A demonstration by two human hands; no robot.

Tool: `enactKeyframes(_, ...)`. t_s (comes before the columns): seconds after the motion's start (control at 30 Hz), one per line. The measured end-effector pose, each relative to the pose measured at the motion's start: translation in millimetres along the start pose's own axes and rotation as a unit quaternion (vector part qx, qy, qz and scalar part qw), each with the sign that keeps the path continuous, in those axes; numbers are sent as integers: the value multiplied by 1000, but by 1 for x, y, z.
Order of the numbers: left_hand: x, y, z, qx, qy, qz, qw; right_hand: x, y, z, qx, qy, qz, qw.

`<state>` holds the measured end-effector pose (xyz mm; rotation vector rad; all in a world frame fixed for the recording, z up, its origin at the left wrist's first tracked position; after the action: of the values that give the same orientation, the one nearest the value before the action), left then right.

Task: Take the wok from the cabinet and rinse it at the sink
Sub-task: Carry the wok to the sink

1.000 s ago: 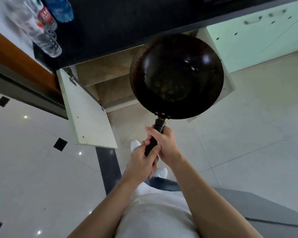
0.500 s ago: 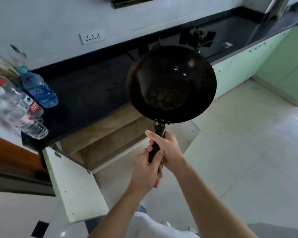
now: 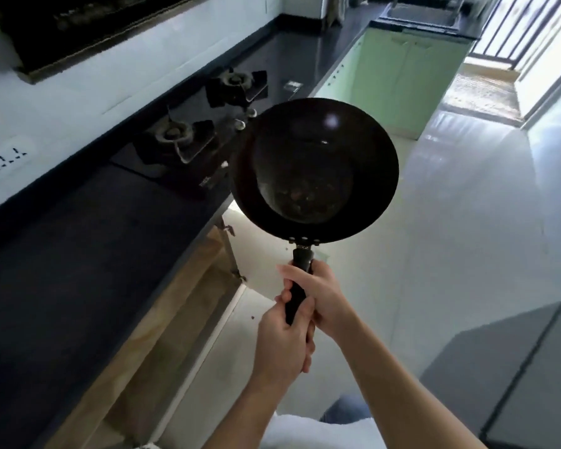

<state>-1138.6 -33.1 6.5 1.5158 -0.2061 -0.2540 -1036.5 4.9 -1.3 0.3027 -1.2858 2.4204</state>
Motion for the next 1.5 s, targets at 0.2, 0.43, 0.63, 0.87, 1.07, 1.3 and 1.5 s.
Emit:
enactKeyframes(0.2,17,-8,-32,-6,-73,11,997,-29,-11,-11,-23,56,-39,997)
enactKeyframes(0.43,61,-13,-81,-28,-117,15,993,-80,-35,-39,-35,87,-70,993)
enactKeyframes(0.63,135,-16,-146,-38,-135,4,990,-157,-88,-73,-41,109,-64,991)
enactKeyframes(0.87,255,-5,-227,-26,-132,3,991,-271,-175,-103,-34,121,-45,991)
enactKeyframes(1.07,324,8,-275,-5,-128,-25,991,-335,-229,-122,-47,112,-35,992)
enactKeyframes(1.3,366,19,-334,8,-137,-28,990,-375,-277,-154,-57,109,-47,991)
enactKeyframes(1.5,400,16,-399,19,-151,-17,988,-411,-317,-199,-57,133,-47,988)
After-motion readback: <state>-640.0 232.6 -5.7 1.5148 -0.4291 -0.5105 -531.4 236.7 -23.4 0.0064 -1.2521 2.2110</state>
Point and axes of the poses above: each hand's wrist, its own z-axis away from the middle knuckle, its own x-axis out of the palm, y = z × x, the point moved 2 cm from there along -z, towards the middle knuckle, and after that the axes turned 15 degrees about x, right-handed, at the moved point
